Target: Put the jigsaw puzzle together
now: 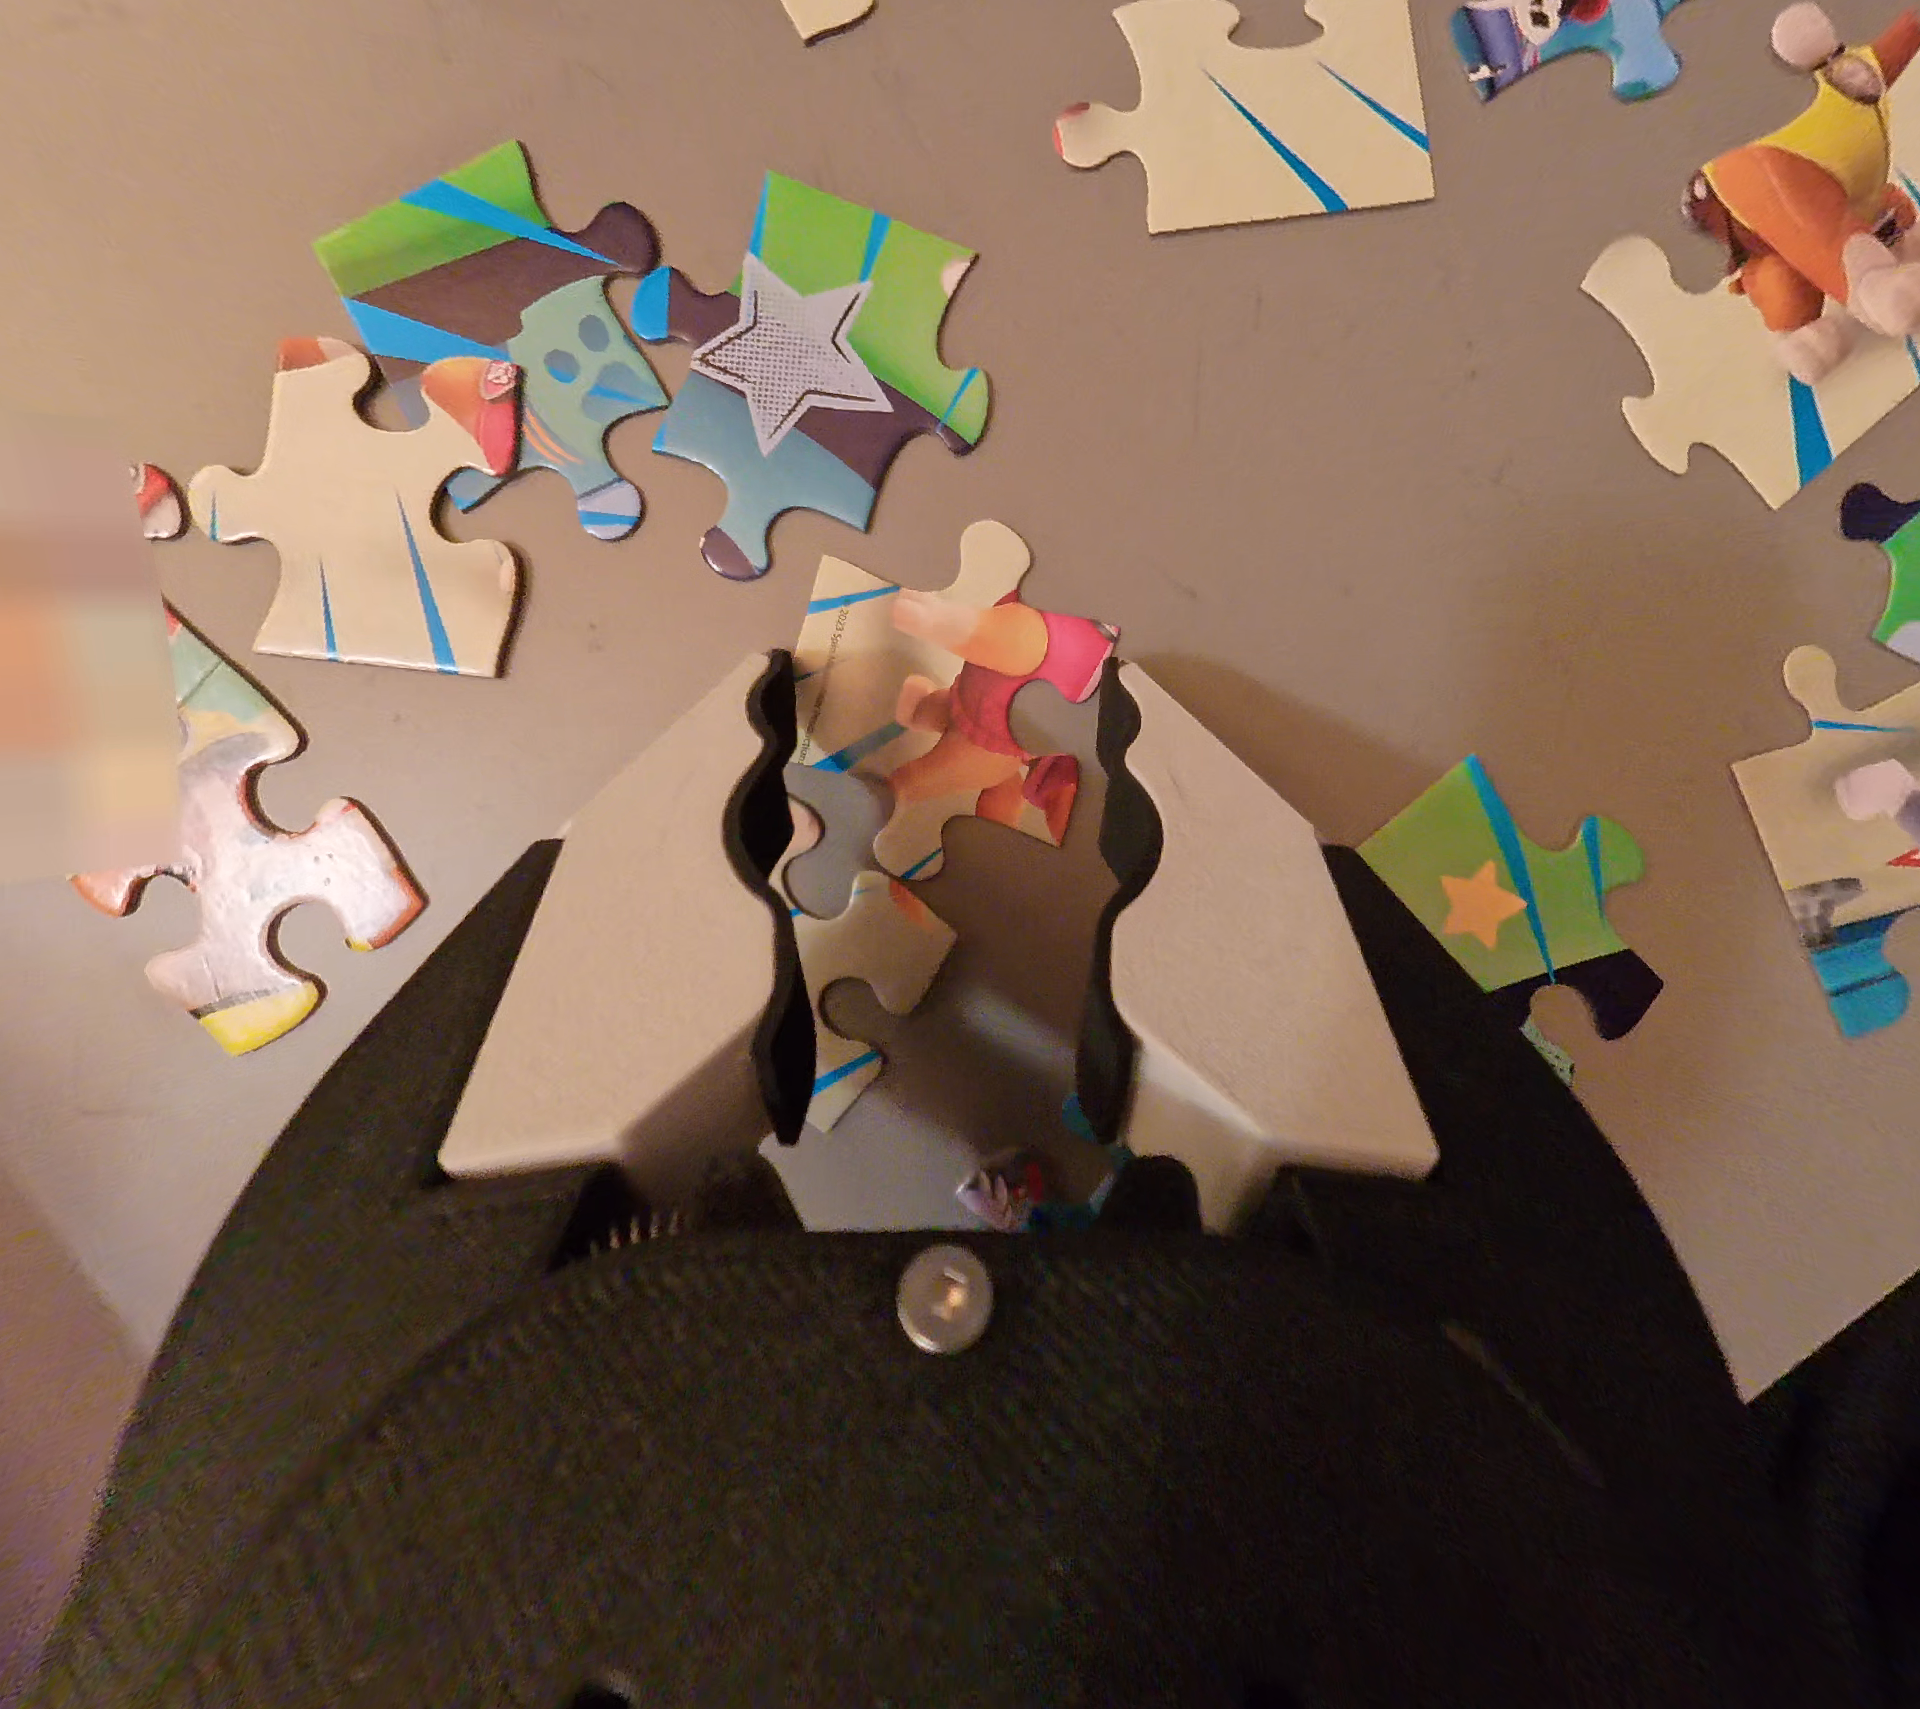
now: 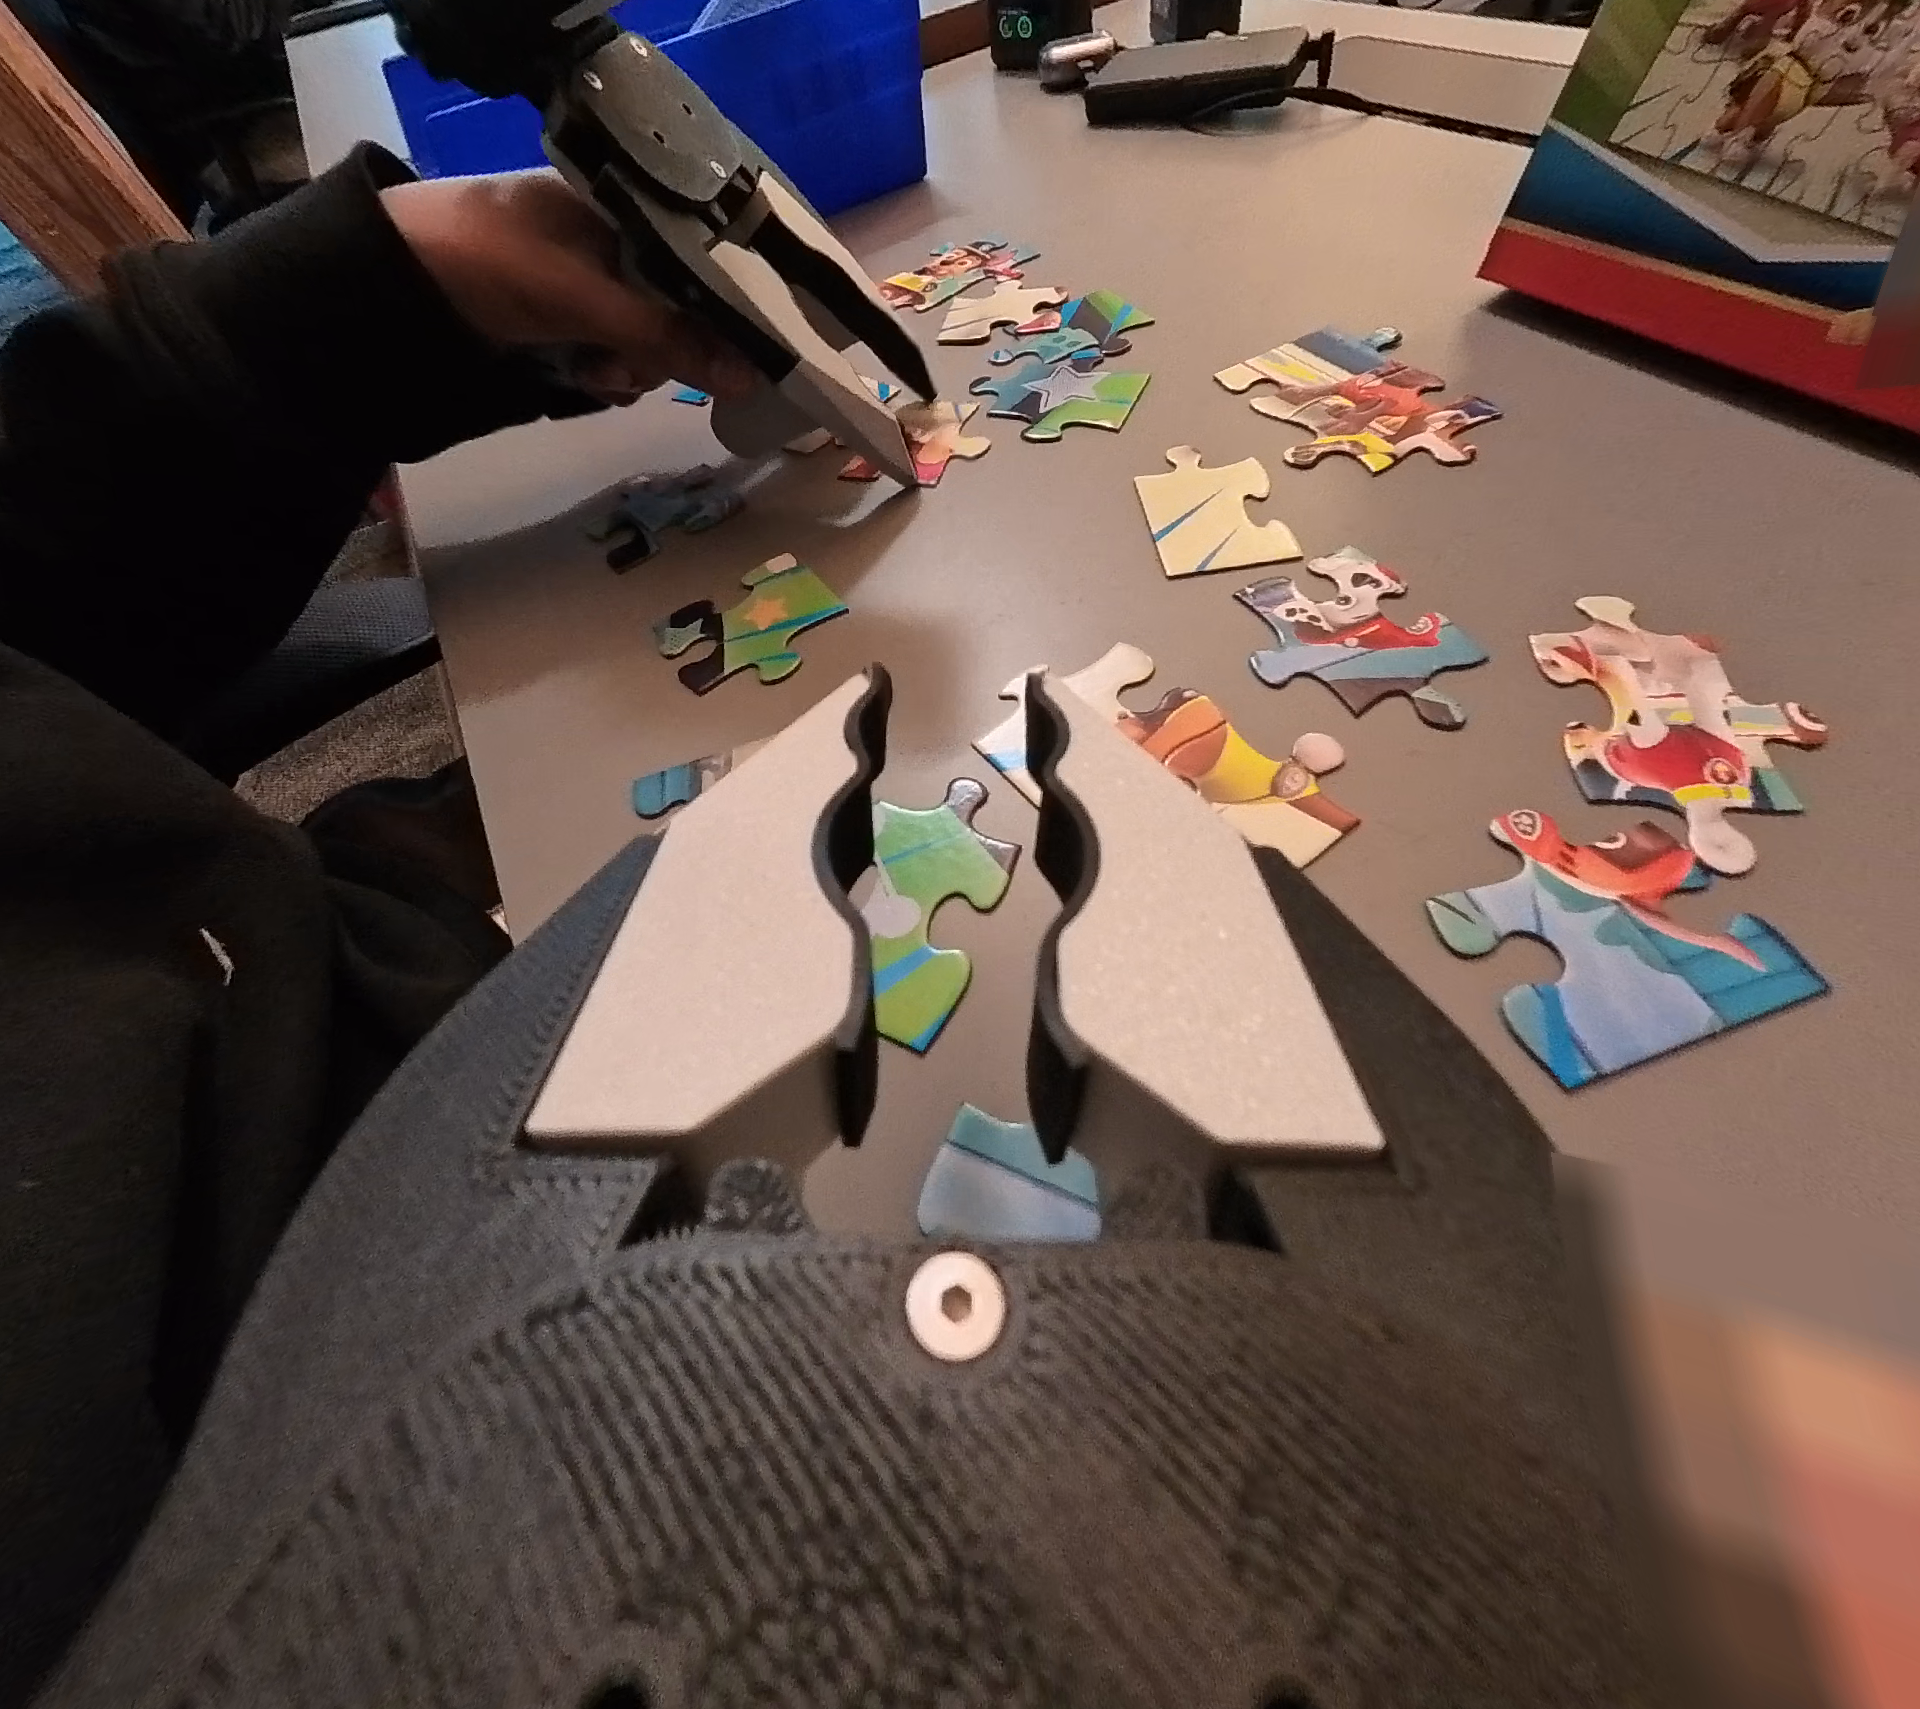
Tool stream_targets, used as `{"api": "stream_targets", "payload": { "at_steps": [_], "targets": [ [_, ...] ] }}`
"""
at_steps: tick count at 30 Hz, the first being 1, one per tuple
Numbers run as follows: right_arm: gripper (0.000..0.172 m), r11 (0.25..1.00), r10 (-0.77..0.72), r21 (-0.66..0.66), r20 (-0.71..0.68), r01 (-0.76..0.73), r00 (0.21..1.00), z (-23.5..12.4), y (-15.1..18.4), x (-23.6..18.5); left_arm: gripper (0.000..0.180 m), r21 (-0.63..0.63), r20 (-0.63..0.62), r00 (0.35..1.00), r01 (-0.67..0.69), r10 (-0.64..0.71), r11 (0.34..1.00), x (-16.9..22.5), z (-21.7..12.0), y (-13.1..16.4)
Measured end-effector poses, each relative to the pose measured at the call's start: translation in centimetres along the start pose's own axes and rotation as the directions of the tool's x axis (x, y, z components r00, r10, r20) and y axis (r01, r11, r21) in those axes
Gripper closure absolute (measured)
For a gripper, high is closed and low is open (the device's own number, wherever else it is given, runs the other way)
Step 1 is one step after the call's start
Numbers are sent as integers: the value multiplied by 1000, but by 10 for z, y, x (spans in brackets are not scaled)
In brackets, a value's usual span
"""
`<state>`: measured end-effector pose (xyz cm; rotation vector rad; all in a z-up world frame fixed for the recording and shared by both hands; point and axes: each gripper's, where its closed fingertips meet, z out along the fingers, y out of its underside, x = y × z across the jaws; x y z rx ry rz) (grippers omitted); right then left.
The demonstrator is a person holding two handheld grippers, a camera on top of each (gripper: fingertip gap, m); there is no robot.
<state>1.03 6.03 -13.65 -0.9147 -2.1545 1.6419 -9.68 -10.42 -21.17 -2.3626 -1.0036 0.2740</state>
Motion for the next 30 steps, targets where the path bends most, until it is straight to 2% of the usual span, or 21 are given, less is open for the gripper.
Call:
{"api": "stream_targets", "payload": {
  "at_steps": [11, 15, 20, 27, 30],
  "targets": [
    [147, 1000, -3, -2, -5, 3, 1000, 0, 0, 1, 124, 46, -6, 1000, -17, 17, 999, 17, -7, -5],
    [147, 1000, -2, -1, -3, 2, 1000, 0, -1, 0, 124, 95, -54, 999, -1, 6, 995, 27, -16, -14],
    [146, 1000, -1, 24, 18, 0, 1000, 6, -7, -6, 124, 216, -236, 971, 78, -26, 973, 60, -33, -37],
    [131, 985, 121, 120, 24, -123, 992, 24, -22, -21, 124, 322, -507, 859, 268, -74, 908, 97, -57, -68],
    [129, 966, 184, 177, 34, -187, 982, 28, -31, -24, 124, 364, -569, 820, 322, -66, 874, 112, -64, -81]
  ]
}}
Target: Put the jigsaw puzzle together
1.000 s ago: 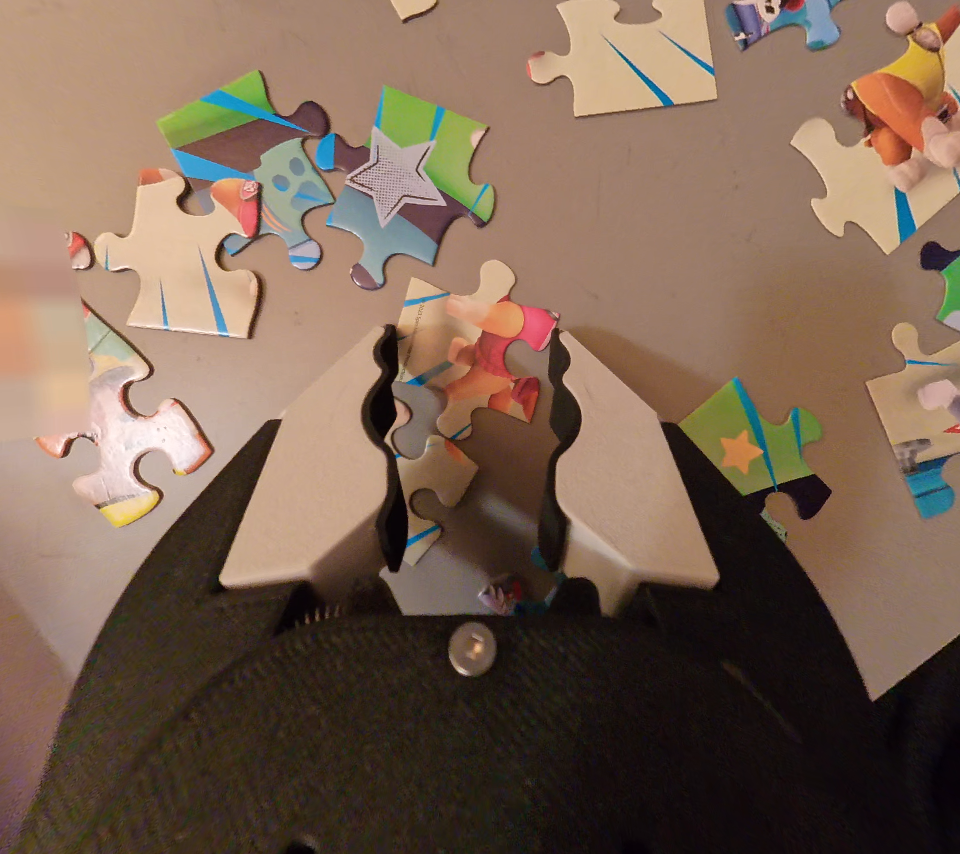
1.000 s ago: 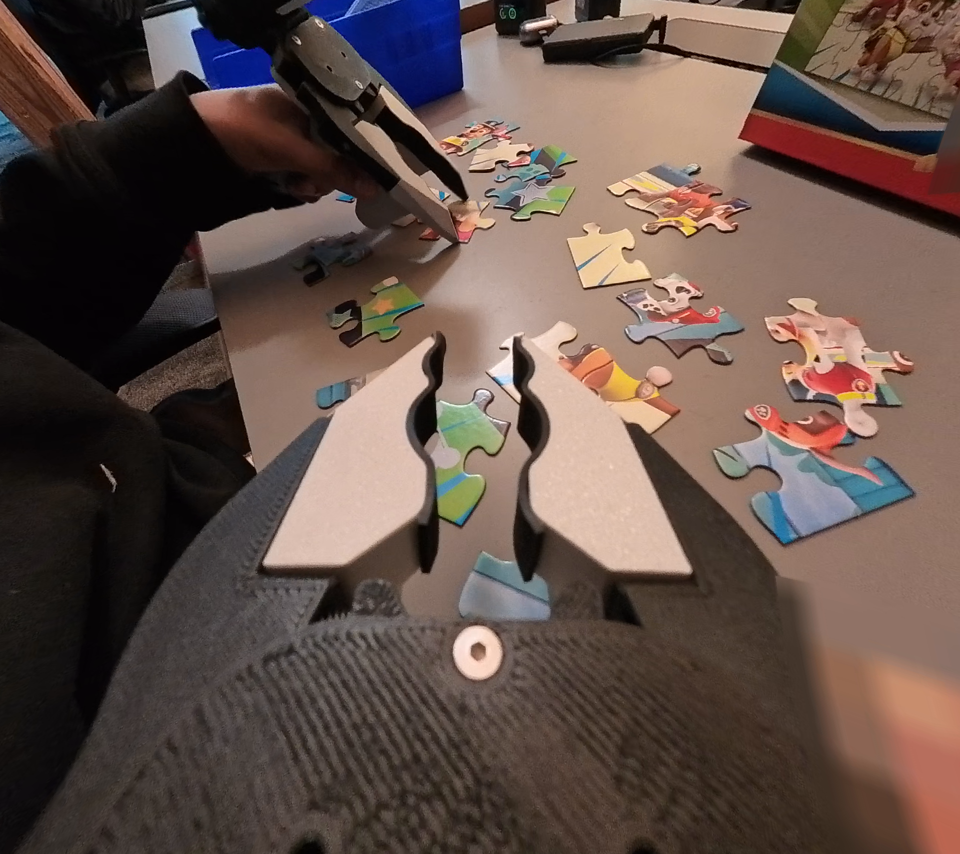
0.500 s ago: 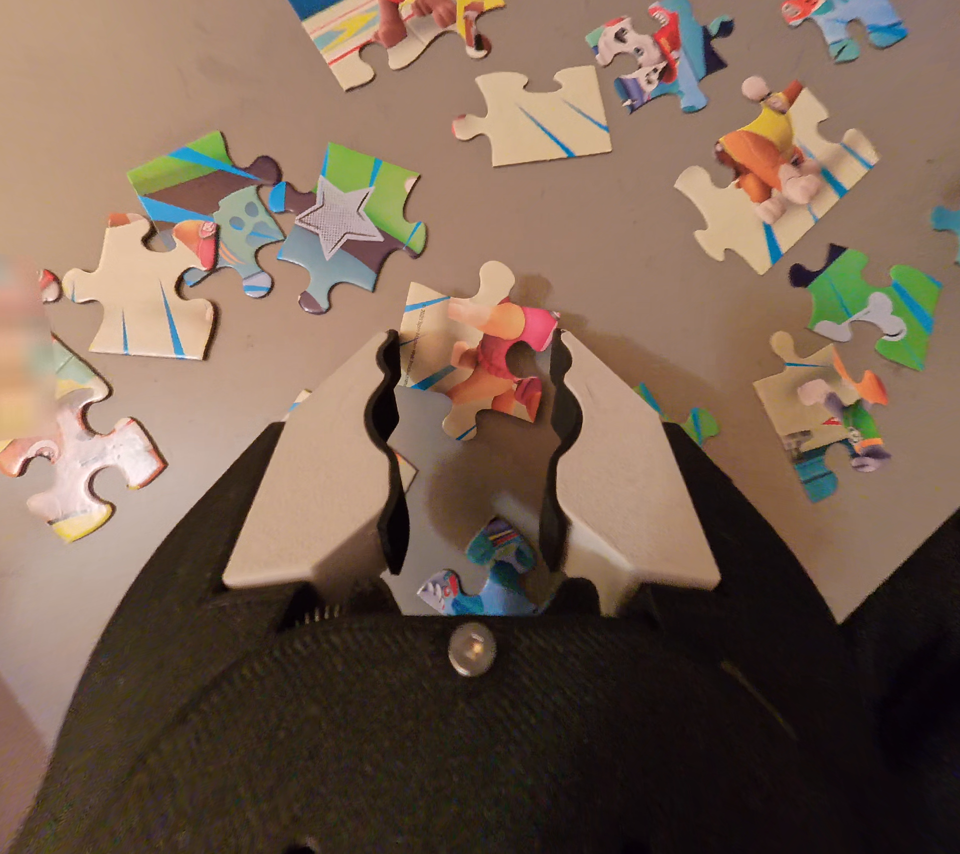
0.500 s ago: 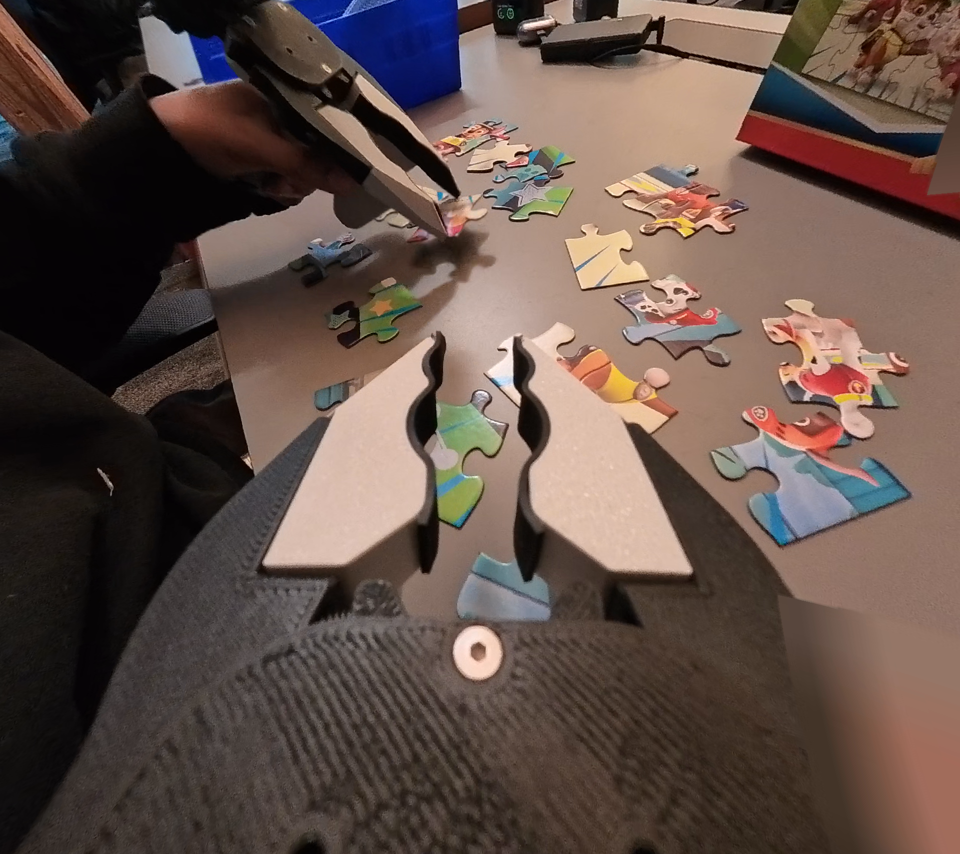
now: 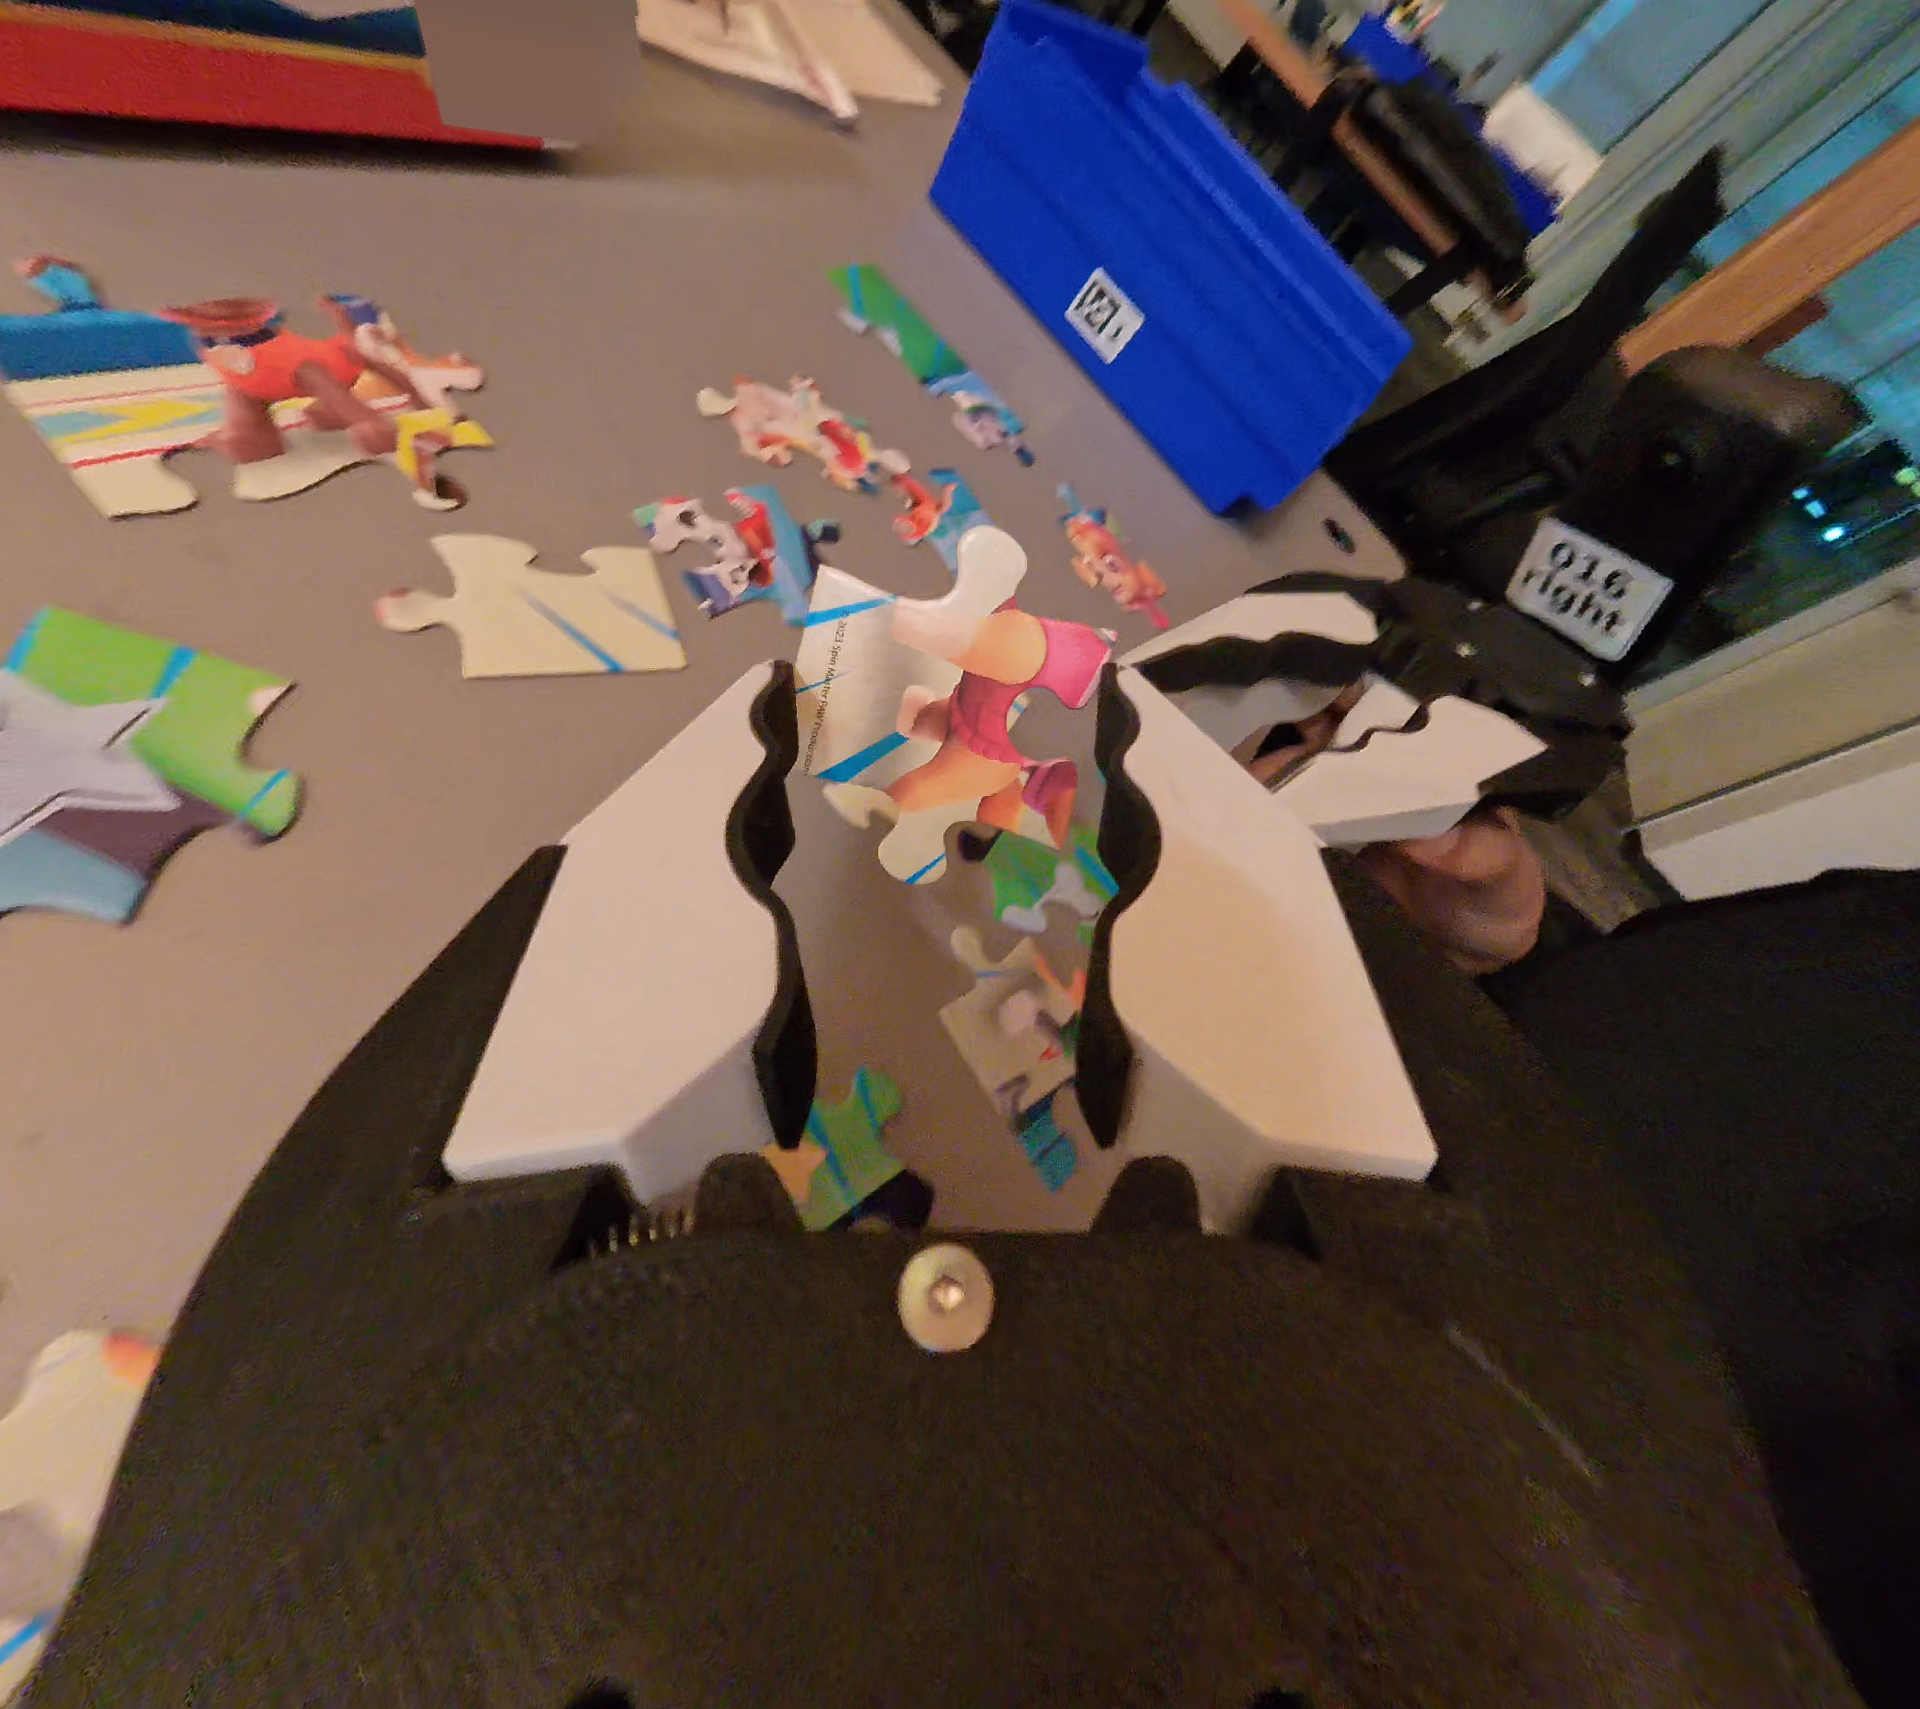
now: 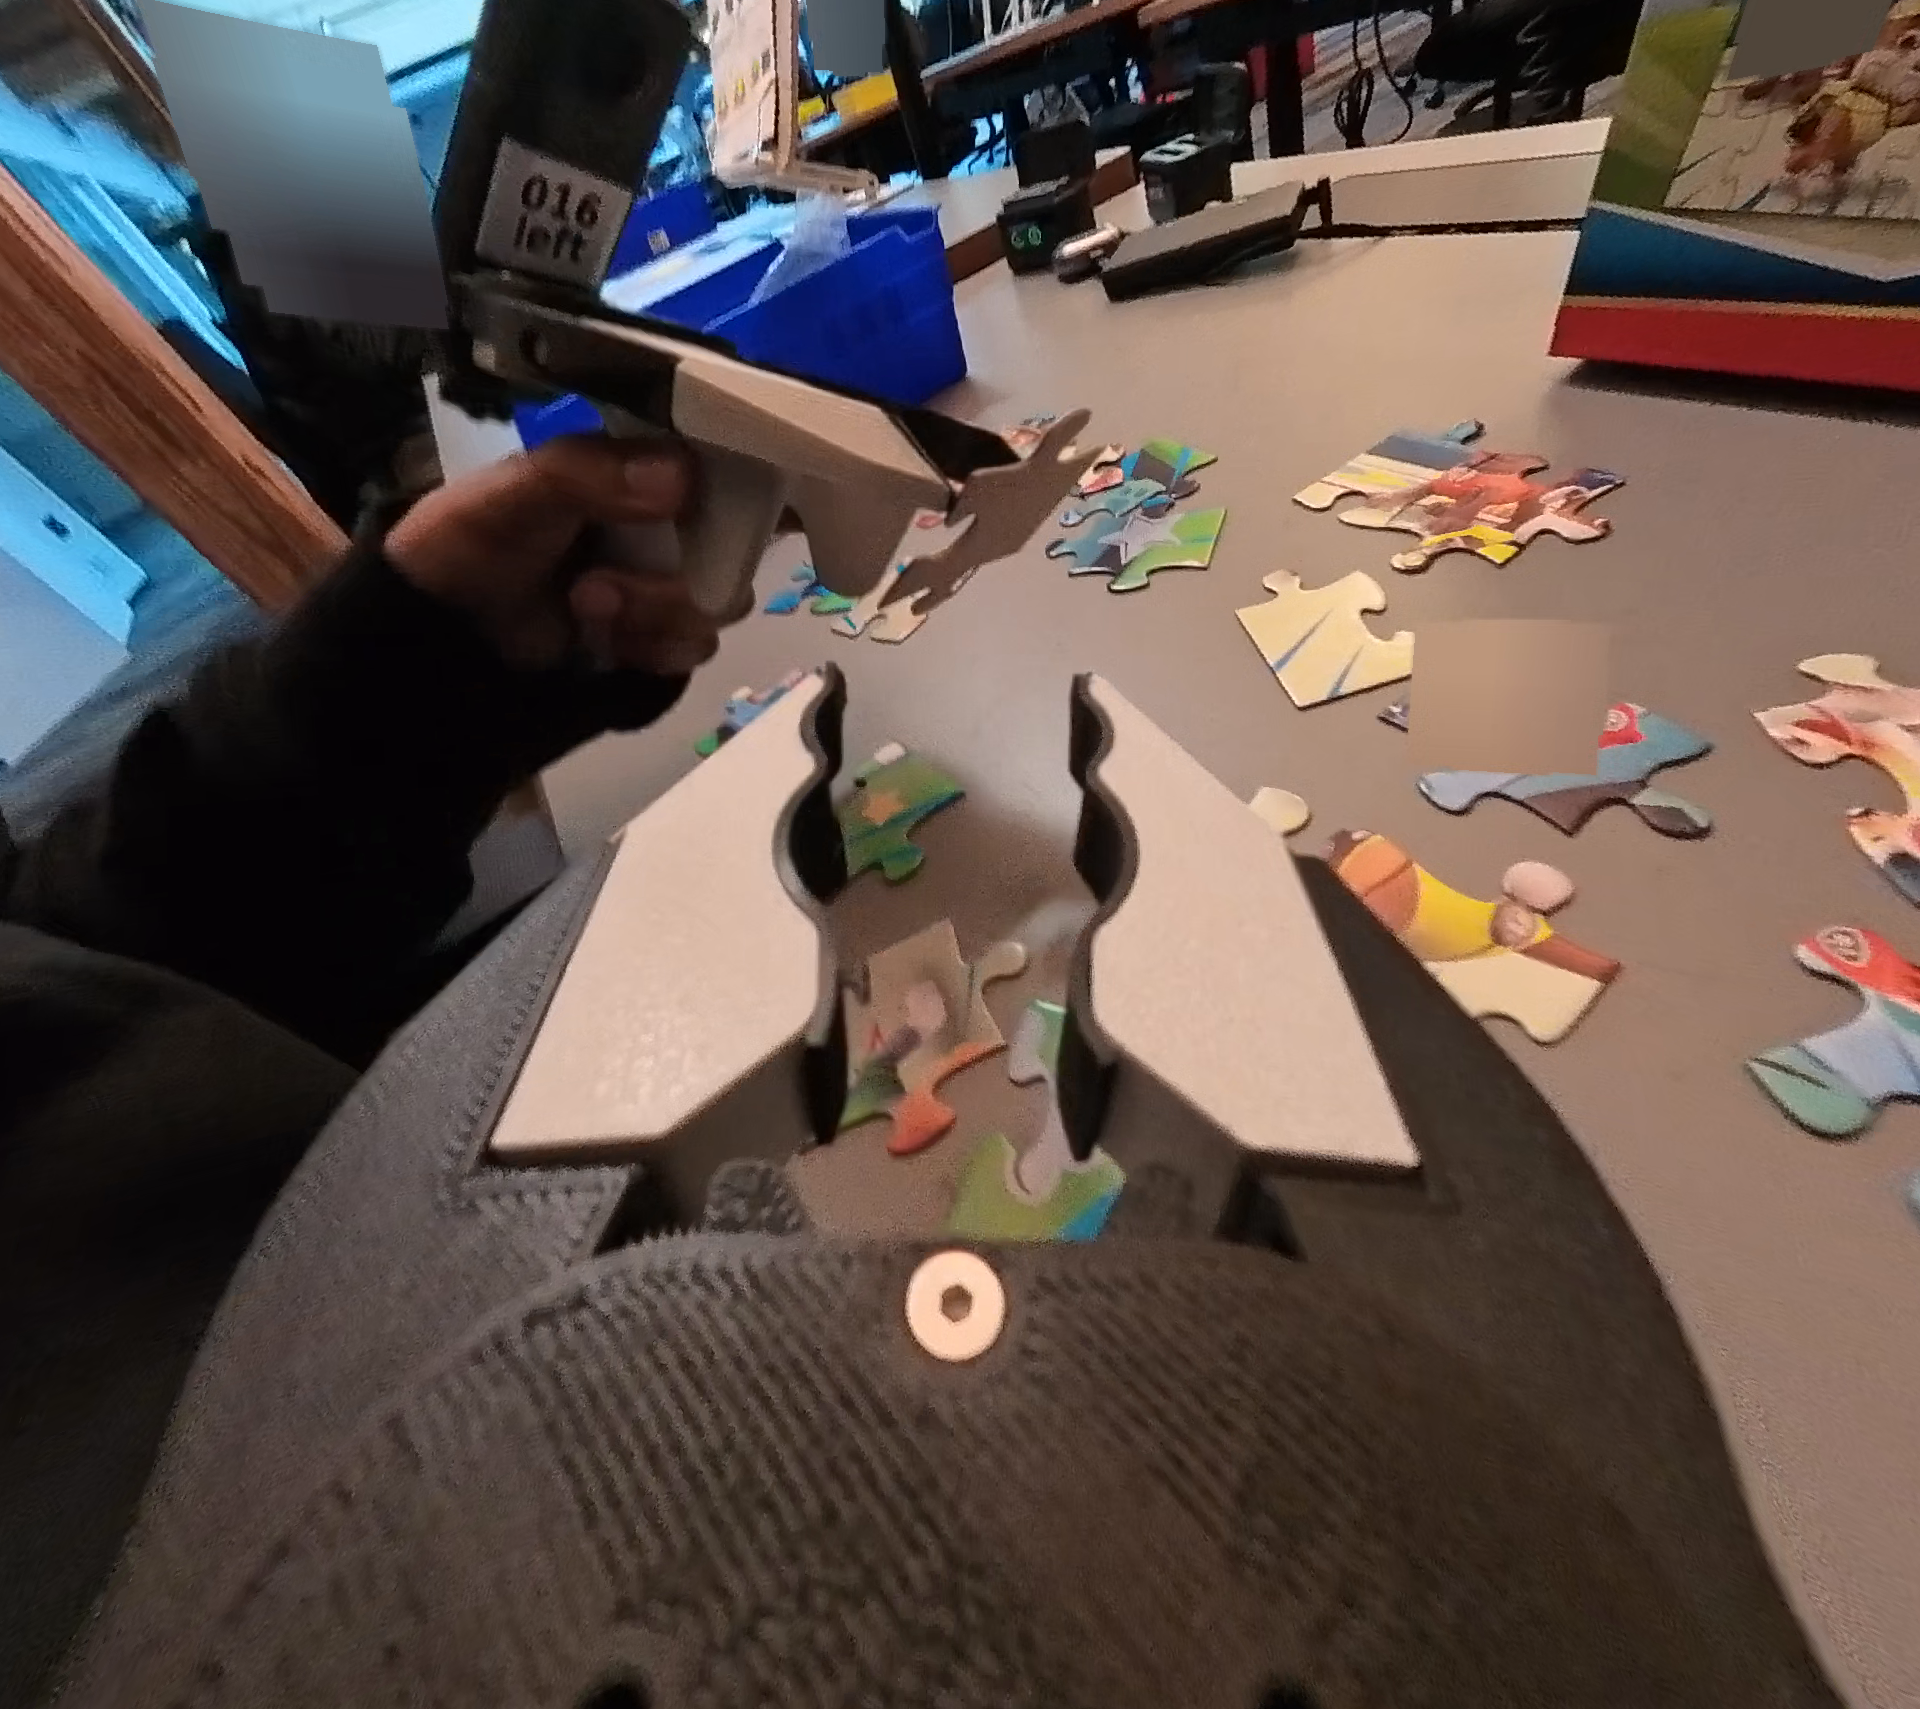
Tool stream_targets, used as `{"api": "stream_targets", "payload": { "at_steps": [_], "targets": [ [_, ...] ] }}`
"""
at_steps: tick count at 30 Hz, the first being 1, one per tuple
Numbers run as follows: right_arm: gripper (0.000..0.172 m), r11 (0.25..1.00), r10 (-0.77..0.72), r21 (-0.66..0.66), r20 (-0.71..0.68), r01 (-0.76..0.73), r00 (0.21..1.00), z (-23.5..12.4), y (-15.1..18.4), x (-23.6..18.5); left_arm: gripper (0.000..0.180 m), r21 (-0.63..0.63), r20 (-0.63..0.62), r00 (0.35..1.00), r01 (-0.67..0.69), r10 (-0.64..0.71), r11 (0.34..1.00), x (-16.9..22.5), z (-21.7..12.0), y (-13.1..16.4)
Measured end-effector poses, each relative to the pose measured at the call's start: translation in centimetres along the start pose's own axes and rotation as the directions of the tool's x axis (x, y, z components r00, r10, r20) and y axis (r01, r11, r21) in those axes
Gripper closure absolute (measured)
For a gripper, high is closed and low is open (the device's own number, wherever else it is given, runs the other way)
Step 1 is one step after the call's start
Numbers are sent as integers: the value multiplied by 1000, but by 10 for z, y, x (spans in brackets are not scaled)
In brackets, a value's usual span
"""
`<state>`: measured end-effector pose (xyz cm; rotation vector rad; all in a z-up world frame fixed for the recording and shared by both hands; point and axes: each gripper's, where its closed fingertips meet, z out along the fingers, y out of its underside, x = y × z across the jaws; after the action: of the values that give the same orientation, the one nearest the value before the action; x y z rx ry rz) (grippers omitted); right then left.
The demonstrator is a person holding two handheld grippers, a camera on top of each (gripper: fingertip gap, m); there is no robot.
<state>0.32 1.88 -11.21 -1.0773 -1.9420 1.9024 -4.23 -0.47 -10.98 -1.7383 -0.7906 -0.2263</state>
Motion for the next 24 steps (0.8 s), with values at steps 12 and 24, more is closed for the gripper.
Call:
{"api": "stream_targets", "payload": {
  "at_steps": [12, 24],
  "targets": [
    [162, 996, 76, 49, 48, -78, 996, -13, -11, 6, 131, 142, -126, 992, 48, -30, 989, 46, 35, -6],
    [172, 632, 145, -760, -76, -151, 987, -189, 62, 76, 129, 68, -171, 985, 20, -8, 997, 49, 36, 32]
  ]
}}
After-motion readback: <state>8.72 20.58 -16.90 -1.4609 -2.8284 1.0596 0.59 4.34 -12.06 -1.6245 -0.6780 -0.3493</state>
